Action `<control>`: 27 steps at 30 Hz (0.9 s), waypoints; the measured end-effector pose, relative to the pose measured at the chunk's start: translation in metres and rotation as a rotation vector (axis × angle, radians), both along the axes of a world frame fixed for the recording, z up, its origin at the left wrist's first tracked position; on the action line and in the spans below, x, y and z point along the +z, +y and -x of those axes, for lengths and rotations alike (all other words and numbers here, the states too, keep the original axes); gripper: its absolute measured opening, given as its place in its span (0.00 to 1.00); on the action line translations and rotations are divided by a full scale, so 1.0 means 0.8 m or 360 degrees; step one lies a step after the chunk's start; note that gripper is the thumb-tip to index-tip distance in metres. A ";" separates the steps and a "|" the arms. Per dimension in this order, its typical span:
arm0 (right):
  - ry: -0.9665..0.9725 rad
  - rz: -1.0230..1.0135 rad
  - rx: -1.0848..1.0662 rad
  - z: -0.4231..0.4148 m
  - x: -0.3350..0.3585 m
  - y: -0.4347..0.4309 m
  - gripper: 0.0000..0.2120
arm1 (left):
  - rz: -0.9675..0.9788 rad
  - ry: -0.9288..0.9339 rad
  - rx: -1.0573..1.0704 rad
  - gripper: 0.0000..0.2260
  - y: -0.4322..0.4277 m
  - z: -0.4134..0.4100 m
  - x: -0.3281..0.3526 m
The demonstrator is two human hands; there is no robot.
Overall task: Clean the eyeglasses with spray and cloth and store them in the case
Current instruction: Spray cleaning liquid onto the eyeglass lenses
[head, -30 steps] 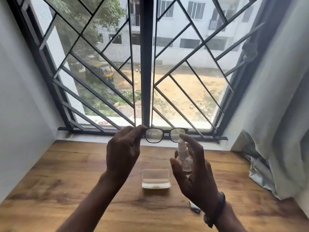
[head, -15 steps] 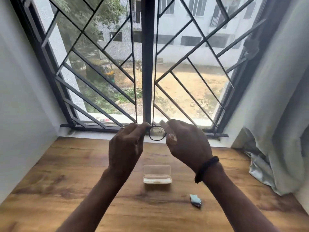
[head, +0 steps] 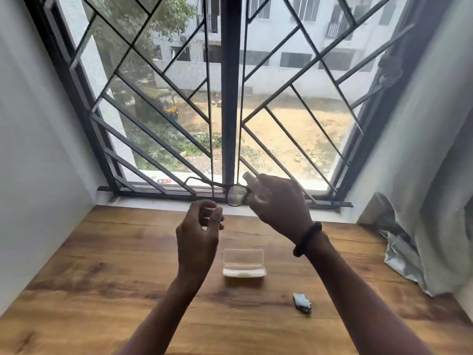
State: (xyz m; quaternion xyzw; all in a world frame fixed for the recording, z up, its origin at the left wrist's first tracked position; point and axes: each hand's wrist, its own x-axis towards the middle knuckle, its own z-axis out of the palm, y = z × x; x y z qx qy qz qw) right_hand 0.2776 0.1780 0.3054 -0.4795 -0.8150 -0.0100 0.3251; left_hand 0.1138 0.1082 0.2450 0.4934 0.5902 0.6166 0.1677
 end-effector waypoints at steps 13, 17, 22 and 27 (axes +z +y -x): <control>0.1151 0.0547 0.0887 0.018 0.008 -0.028 0.02 | 0.0411 -0.1416 -0.0989 0.09 0.008 -0.013 0.012; 0.1319 0.0586 0.0850 0.019 0.001 -0.026 0.04 | 0.0377 -0.1469 -0.1026 0.10 0.006 -0.008 0.012; 0.1409 0.0677 0.0877 0.015 -0.009 -0.021 0.07 | 0.0391 -0.1546 -0.1059 0.11 0.005 0.003 0.012; 0.1447 0.0788 0.0867 0.011 -0.018 -0.019 0.05 | 0.0378 -0.1356 -0.0917 0.08 0.007 0.008 0.011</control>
